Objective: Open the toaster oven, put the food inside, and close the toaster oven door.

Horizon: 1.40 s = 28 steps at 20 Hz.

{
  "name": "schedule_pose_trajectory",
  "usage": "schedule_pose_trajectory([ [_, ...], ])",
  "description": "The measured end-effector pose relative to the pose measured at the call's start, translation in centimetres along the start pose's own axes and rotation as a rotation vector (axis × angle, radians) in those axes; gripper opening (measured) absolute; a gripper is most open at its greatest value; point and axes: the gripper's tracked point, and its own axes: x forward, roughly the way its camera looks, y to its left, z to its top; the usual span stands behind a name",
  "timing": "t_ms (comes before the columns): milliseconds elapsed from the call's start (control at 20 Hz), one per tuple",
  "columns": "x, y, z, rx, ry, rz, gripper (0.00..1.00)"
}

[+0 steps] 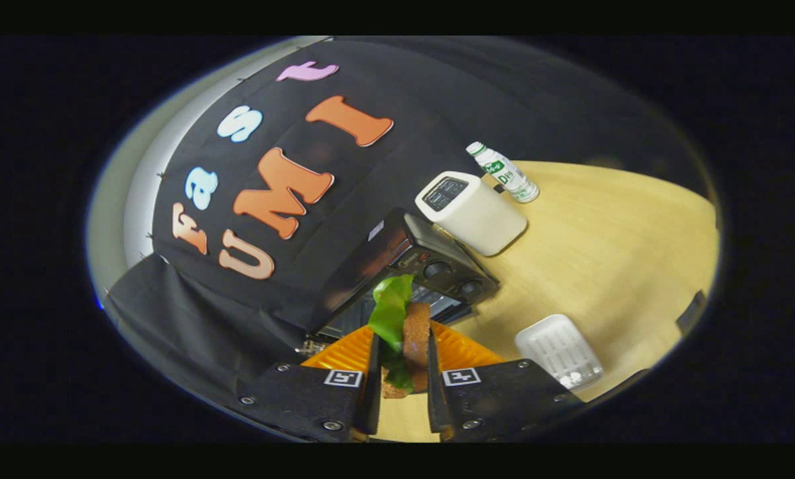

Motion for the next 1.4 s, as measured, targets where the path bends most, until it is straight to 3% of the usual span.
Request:
schedule_pose_trajectory([
  [300,5.8,0.2,-3.7,0.18,-0.068,-0.012,0.29],
  [400,7.3,1.1,-4.0,0.254,-0.09,0.021,0.29],
  [550,9.4,0.7,-4.2,0.321,-0.159,-0.02,0.29],
  [700,10.8,2.0,-4.1,0.403,-0.244,0.003,0.29],
  [1000,15.0,3.1,-5.0,0.424,-0.291,-0.044,0.29],
  [1250,17.5,2.9,-5.2,0.415,-0.326,-0.138,0.3],
  [1400,19.5,2.9,-6.1,0.408,-0.291,-0.158,0.38],
])
